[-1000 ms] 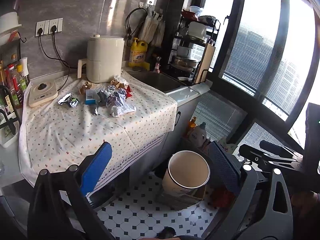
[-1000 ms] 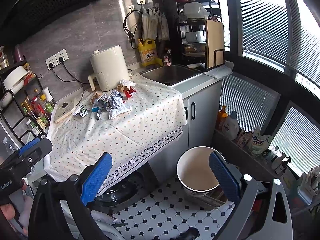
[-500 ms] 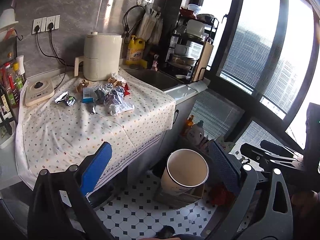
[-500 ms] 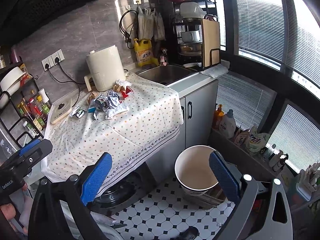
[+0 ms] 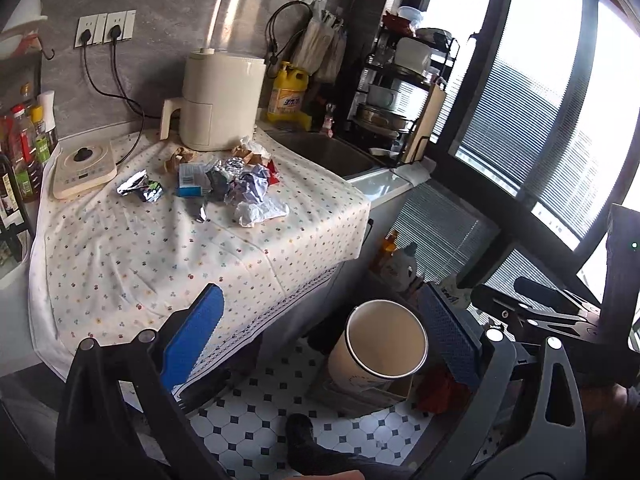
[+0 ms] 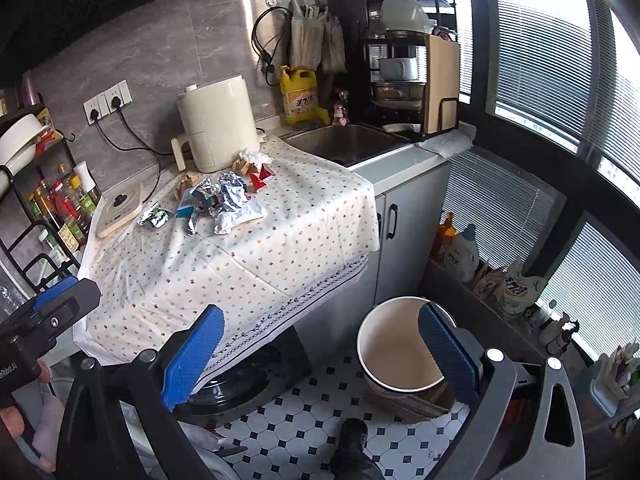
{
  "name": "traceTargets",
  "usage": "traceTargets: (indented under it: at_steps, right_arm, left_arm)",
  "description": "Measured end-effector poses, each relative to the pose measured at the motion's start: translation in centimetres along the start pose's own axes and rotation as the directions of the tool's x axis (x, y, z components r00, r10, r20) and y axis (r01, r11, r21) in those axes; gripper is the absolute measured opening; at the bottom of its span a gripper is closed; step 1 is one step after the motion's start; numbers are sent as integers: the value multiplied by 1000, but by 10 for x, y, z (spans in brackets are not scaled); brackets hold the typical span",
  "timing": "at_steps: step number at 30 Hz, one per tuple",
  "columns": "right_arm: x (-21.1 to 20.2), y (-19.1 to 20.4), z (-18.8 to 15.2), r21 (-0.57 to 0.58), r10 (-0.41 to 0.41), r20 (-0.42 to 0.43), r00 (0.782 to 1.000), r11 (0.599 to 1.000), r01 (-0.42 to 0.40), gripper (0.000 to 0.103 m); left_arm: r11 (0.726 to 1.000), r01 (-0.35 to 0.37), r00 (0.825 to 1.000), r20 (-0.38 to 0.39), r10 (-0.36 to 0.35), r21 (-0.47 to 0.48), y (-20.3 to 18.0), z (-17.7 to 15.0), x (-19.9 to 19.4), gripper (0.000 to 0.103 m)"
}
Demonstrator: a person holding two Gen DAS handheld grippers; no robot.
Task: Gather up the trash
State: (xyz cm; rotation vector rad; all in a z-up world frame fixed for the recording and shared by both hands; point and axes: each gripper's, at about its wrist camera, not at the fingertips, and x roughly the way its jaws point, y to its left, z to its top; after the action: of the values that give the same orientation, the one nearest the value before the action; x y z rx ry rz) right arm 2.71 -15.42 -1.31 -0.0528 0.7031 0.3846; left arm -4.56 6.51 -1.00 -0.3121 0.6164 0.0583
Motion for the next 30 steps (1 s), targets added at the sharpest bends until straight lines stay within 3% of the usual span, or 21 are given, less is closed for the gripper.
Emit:
traceTargets:
  at_steps: [4,13,20,25,27,30]
  right_arm:
    - [37,29,20,-60,81,-23,996,995,-83,95]
    - [126,42,75,-118,188,-72,980,974,-195,95]
    - [196,63,115,-150,281,-127,951,942,-299,91]
    - [247,78,132,-170,346,-191,919,910,-378,78]
    - [265,83,139,-158,371,-209,905,900,-405,74]
    - [284,91,146,-154,403,-226,887,884,-441,73]
  left_arm:
    - [998,-55,998,-2,55,-34,26,10,11,97]
    - [977,-183,982,20,186,-111,77,45,38,97]
    - [949,-257,964,18,264,-185,98,66,68,97]
    - [913,-328,941,-2,338,-244,111,76,89,94]
    - [889,-367,927,-26,375,-274,119,79,97,89]
    - [855,-415,905,-49,422,-312,127,83,100,87]
